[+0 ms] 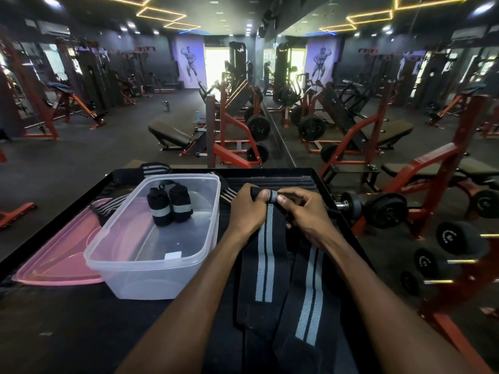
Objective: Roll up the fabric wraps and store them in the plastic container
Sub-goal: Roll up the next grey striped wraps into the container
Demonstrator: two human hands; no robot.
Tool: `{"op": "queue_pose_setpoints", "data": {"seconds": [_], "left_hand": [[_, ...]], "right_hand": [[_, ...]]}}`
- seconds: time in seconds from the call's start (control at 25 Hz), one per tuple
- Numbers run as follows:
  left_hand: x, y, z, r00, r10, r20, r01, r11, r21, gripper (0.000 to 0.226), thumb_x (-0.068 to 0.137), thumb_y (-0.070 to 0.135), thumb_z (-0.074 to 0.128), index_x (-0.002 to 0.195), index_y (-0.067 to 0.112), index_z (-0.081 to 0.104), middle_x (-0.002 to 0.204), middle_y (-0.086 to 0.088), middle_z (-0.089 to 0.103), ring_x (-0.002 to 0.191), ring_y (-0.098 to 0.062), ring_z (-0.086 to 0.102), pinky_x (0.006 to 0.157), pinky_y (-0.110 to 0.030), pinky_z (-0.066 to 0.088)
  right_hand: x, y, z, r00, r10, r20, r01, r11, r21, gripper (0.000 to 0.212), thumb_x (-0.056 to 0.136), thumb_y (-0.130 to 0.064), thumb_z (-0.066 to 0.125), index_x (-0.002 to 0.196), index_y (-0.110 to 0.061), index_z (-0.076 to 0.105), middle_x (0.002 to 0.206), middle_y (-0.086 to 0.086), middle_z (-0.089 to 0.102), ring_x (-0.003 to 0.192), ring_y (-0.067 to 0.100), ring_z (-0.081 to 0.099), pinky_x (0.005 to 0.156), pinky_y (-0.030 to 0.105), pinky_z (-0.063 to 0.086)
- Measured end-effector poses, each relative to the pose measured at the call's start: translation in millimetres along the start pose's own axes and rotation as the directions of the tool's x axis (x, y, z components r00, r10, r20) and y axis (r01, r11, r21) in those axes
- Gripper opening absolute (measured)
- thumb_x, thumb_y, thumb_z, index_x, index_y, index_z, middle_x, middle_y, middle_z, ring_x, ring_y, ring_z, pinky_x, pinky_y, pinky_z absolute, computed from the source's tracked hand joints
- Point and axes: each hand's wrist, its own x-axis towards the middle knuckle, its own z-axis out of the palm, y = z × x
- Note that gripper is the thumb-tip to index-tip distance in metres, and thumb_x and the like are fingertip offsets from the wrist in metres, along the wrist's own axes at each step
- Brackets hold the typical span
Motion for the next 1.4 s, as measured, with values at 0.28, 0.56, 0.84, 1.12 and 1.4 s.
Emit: {"op": "queue_pose_setpoints", "data": {"seconds": [0.28,0.56,0.84,1.12,1.4], "left_hand": [[3,-1,-1,0.999,-0.036,-0.003,0.036,0.998,0.045,0.035,0.100,0.038,0.050,0.100,0.007,0.064,0.095,-0.004,0.065,0.091,-0.021,0.060,0.073,-0.029,0.037],[3,-2,2,1.000,0.001,0.030,-0.001,1.000,-0.002,0.021,0.100,0.030,0.053,0.102,0.012,0.064,0.099,0.000,0.067,0.094,-0.017,0.061,0.076,-0.026,0.044],[6,-3,-3,0.999,-0.032,0.039,0.031,0.999,0.040,0.021,0.100,0.032,0.052,0.101,0.014,0.064,0.096,0.001,0.065,0.090,-0.016,0.059,0.076,-0.028,0.038],[8,-4,-3,0.991,-0.091,0.094,0.097,0.993,-0.063,0.034,0.094,0.046,0.056,0.105,0.015,0.067,0.101,0.000,0.069,0.095,-0.016,0.064,0.080,-0.031,0.049],[8,-5,-5,0.999,-0.049,0.003,0.049,0.999,0.003,0.014,0.093,0.025,0.063,0.100,0.014,0.067,0.098,-0.003,0.071,0.095,-0.020,0.064,0.081,-0.029,0.046]], "right_hand": [[1,-2,0,0.998,-0.061,-0.035,0.060,0.998,-0.006,0.023,0.082,0.005,0.073,0.103,-0.004,0.074,0.083,0.006,0.071,0.057,0.004,0.062,0.044,0.022,0.047],[3,-1,-3,0.984,-0.179,-0.022,0.173,0.972,-0.157,0.017,0.083,-0.003,0.075,0.095,-0.016,0.074,0.091,-0.010,0.073,0.083,-0.005,0.068,0.076,0.009,0.050],[4,2,-3,0.993,-0.111,0.025,0.113,0.989,-0.099,0.017,0.086,-0.010,0.074,0.103,-0.012,0.075,0.095,0.000,0.075,0.080,0.003,0.069,0.067,0.017,0.052],[4,2,-4,0.991,-0.129,-0.030,0.129,0.992,-0.003,0.027,0.081,0.005,0.073,0.106,-0.005,0.074,0.101,0.001,0.075,0.091,0.004,0.071,0.077,0.017,0.053],[4,10,0,0.994,0.065,0.085,-0.065,0.998,-0.006,0.013,0.090,-0.015,0.070,0.103,-0.013,0.073,0.083,-0.004,0.075,0.072,0.009,0.067,0.055,0.024,0.051]]}}
